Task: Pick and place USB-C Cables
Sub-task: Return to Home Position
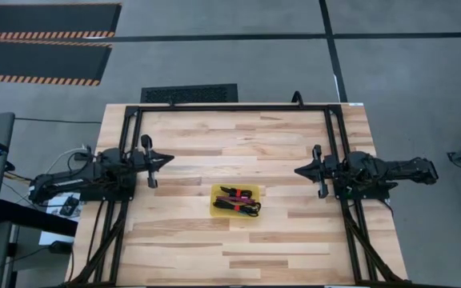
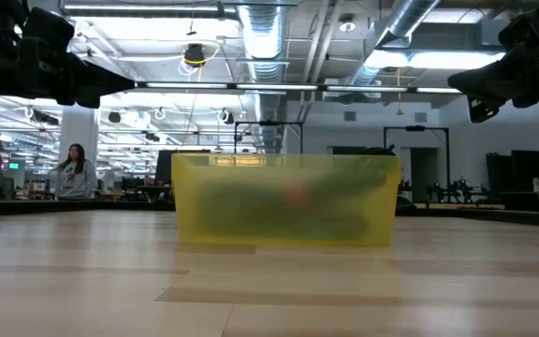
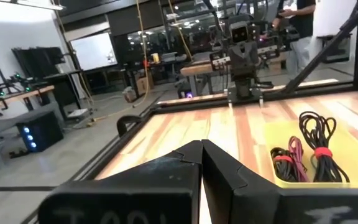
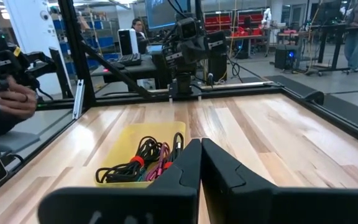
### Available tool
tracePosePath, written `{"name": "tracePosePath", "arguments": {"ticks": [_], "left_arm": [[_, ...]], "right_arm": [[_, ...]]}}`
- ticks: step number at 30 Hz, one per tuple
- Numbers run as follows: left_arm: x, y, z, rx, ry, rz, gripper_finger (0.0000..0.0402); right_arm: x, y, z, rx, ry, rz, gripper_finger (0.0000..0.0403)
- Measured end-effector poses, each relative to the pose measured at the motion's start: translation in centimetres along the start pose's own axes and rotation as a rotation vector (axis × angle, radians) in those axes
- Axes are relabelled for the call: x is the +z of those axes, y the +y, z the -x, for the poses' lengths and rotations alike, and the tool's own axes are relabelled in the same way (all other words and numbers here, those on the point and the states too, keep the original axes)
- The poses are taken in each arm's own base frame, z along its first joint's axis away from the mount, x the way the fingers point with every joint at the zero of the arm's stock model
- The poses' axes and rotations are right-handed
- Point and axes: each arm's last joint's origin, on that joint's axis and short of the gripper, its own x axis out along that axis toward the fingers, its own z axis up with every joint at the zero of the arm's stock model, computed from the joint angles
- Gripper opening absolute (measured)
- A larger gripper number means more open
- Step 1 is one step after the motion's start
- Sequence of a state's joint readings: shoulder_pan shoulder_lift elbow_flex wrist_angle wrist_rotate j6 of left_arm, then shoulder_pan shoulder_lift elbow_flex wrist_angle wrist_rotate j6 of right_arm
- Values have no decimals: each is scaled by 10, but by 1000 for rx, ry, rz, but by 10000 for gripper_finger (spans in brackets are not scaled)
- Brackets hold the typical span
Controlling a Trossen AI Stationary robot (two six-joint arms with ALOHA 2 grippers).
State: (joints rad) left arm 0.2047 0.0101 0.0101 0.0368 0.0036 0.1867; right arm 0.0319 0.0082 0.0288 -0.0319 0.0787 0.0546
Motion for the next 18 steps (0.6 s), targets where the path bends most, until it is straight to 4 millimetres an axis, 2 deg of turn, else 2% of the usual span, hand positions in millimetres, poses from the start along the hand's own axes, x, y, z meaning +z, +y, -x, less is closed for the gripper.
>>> {"name": "tracePosePath", "arguments": {"ticks": [4,10,18], "left_arm": [[-1,0,0,10,7,1,0],[-2,0,-1,13,22,115,0],[-3,0,-1,13,23,126,0]], "right_arm": [[0,0,0,0,-1,2,31],[0,0,0,0,-1,2,34],[0,0,0,0,-1,2,31]]}}
